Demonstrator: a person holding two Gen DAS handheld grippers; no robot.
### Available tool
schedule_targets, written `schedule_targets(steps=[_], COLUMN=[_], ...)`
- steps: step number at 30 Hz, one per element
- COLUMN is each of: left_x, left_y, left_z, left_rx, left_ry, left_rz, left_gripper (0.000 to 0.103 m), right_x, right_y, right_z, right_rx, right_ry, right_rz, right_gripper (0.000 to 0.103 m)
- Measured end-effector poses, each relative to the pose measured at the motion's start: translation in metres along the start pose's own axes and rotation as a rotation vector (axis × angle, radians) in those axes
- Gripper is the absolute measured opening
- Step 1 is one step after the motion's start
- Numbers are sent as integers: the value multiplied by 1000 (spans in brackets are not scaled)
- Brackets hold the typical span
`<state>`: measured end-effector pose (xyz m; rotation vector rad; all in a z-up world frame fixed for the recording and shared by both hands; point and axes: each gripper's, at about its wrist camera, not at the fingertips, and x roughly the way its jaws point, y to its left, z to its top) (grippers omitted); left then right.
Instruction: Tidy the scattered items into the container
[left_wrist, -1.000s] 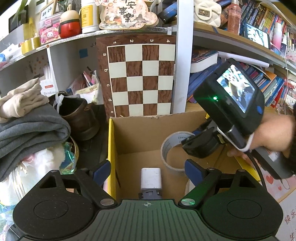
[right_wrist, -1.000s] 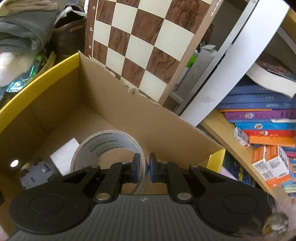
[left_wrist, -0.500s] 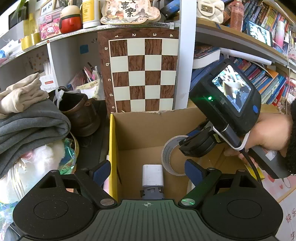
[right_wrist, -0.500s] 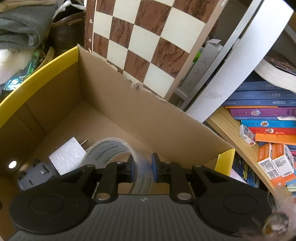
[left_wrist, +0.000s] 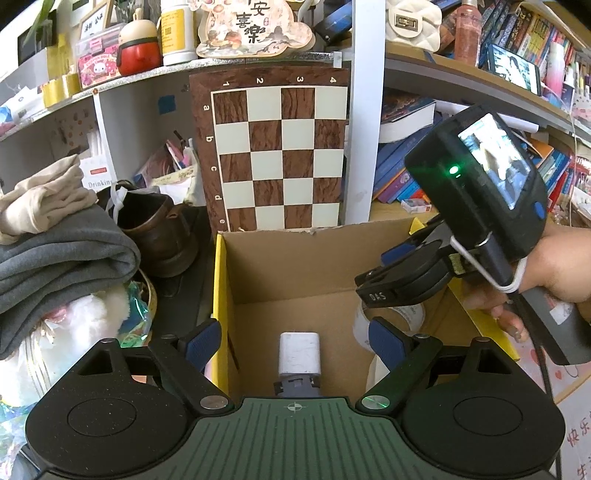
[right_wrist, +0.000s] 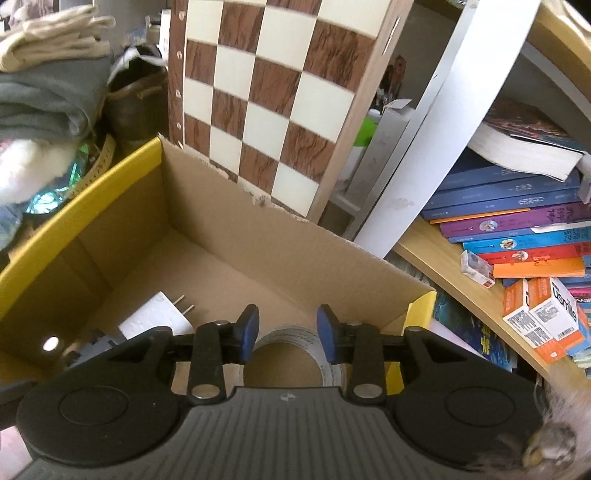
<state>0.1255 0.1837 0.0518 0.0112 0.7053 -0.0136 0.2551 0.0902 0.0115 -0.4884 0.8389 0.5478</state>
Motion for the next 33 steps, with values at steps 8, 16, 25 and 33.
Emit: schedule_targets(steps=[8,16,25,33], left_x=[-9,-18,-29,-37], left_y=[-4,-8,-15,-21], left_z=[-3,-8,-14,-21], left_rx=[0,-3,4,6], left_ry=[-7,-10,-23,-28], left_rz=[16,35,72,96], left_gripper=[89,89,89,93], right_x=[-25,-51,-80,-108], right_y=[2,2,-1,0], right_z=[-2,-13,-31,-52], right_rx=[41,60,97,115], right_ry=[-46,-87,-130,-174], right_rz=[25,24,14,8], right_gripper=[35,35,39,45])
